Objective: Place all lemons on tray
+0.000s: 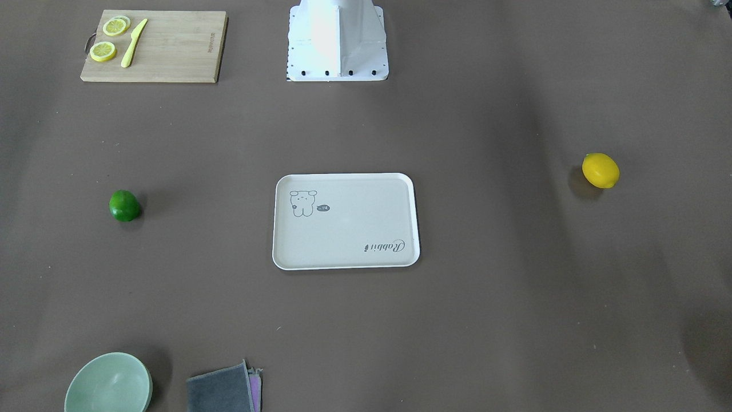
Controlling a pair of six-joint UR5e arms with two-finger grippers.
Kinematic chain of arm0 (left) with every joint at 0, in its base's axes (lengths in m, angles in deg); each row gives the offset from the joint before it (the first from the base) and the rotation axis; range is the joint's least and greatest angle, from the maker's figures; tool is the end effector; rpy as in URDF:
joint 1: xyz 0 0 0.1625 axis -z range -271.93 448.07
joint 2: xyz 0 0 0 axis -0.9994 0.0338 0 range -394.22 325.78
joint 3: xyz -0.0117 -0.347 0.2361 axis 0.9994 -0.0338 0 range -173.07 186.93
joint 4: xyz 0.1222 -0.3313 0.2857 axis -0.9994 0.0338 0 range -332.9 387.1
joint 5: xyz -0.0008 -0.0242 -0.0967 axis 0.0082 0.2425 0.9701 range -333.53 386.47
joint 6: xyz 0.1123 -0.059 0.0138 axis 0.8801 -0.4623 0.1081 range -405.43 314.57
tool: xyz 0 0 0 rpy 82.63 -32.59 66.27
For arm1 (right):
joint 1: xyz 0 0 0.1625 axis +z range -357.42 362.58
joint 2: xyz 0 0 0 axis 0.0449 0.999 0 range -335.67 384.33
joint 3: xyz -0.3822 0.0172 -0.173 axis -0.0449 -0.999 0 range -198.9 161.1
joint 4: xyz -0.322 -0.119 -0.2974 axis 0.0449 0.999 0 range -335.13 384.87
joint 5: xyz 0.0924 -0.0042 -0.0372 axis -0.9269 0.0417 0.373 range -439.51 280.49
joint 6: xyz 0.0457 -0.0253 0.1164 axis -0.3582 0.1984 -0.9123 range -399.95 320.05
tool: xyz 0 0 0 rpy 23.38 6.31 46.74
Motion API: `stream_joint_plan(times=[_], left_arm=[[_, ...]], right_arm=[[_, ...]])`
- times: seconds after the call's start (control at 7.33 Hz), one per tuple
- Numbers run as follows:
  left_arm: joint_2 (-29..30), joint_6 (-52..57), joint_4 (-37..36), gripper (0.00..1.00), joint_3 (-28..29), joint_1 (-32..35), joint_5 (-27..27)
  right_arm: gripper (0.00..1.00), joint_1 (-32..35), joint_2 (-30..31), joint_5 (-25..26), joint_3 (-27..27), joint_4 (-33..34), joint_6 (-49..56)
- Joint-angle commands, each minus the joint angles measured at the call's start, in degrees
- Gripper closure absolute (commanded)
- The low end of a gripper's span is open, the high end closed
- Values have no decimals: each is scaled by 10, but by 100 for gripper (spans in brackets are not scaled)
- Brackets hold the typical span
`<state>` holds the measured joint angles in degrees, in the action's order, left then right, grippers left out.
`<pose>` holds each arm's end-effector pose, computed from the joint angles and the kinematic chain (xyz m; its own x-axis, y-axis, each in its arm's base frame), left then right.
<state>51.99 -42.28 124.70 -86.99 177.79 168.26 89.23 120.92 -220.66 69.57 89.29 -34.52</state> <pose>-0.0307 -0.5160 0.6453 0.6168 0.1628 -0.7701 -0.0386 0.9835 0.1769 0.0047 -0.5019 0.6874 0.6044 -0.3588 0.7113 0.1134 0.9225 0.3690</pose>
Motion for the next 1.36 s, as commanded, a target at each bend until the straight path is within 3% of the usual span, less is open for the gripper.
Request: stream_joint_plan(times=[0.0,0.55,0.68,0.82,0.95,1.23], left_arm=[[-41,5,1,2,-40,5,1],[-53,-3,7,2,-42,7,-23],[-55,-2,4,2,-41,7,-26],[-60,-2,3,2,-40,7,-31],[-65,-2,4,2,-43,9,-55],[-70,-42,2,2,-43,9,-55]], right_arm=[[0,0,4,1,-1,1,0],[0,-9,6,22,-1,0,-1],[0,-9,9,-5,-1,22,0],[0,-6,17,3,5,24,7],[0,-6,32,52,27,21,10],[0,-7,48,58,50,27,-10]])
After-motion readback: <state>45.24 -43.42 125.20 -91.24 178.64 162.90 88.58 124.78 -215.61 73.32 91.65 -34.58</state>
